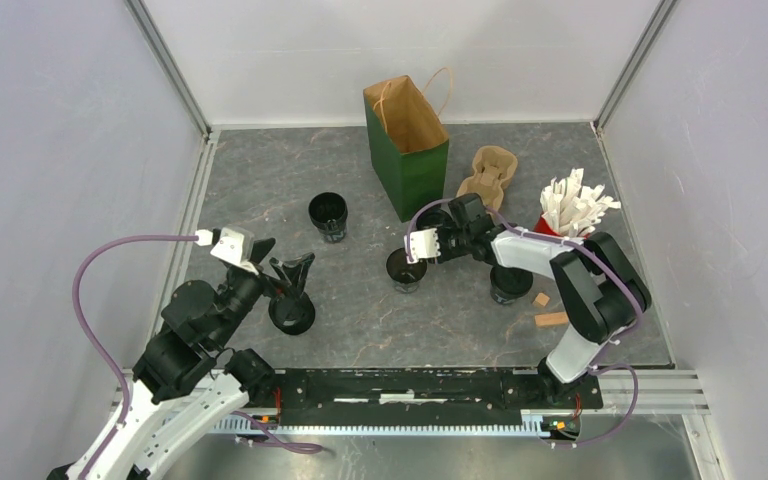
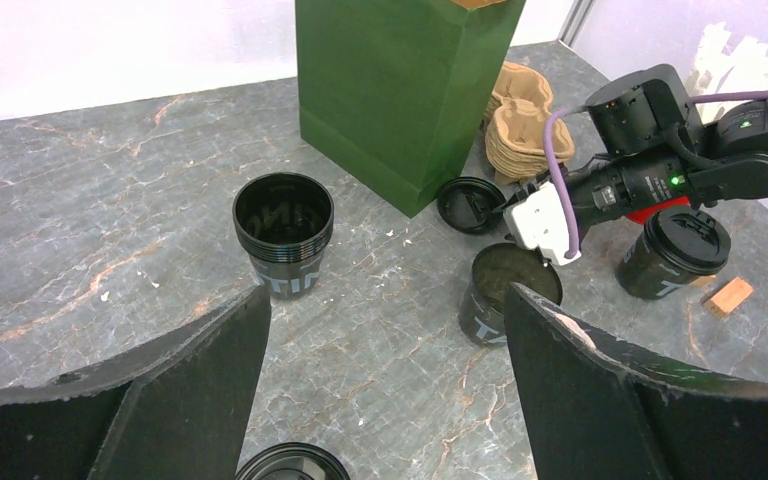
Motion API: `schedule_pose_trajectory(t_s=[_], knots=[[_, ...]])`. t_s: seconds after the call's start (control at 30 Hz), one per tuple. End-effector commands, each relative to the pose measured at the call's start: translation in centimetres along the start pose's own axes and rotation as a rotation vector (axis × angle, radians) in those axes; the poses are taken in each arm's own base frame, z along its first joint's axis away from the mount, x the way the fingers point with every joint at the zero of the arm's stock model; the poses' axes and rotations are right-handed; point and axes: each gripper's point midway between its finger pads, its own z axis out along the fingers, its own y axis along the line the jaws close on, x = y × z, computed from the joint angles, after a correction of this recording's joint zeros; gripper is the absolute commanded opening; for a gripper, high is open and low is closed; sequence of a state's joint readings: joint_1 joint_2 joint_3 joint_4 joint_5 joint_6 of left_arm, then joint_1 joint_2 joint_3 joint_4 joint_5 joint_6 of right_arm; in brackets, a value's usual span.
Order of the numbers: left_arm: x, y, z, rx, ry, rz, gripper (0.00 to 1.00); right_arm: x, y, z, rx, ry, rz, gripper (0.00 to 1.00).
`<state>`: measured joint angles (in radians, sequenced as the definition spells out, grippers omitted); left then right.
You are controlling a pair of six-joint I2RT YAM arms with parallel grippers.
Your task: Pack the takeout coffee
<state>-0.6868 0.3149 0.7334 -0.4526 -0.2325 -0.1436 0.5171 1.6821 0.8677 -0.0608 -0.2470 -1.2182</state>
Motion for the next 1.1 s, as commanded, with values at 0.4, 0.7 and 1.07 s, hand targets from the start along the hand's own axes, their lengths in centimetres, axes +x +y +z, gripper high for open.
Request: schedule_pose_trajectory(t_s=[0.4, 0.7, 1.07], knots=[[-1.0, 0.1, 0.1, 0.003, -0.042, 0.042, 0.92, 0.0, -0.3, 1.3, -0.028, -0.027, -0.022, 0.21], [-0.8, 0.2, 0.2, -0.005, -0.036, 0.039, 0.92, -1.9, -0.4, 0.2, -0.037, -0.102, 0.043, 0.00], [-0.6, 0.9, 1.2, -0.066, -0.004, 0.017, 0.99, -3.0, -3.5, -4.1, 0.049, -0.050, 0.368, 0.00]])
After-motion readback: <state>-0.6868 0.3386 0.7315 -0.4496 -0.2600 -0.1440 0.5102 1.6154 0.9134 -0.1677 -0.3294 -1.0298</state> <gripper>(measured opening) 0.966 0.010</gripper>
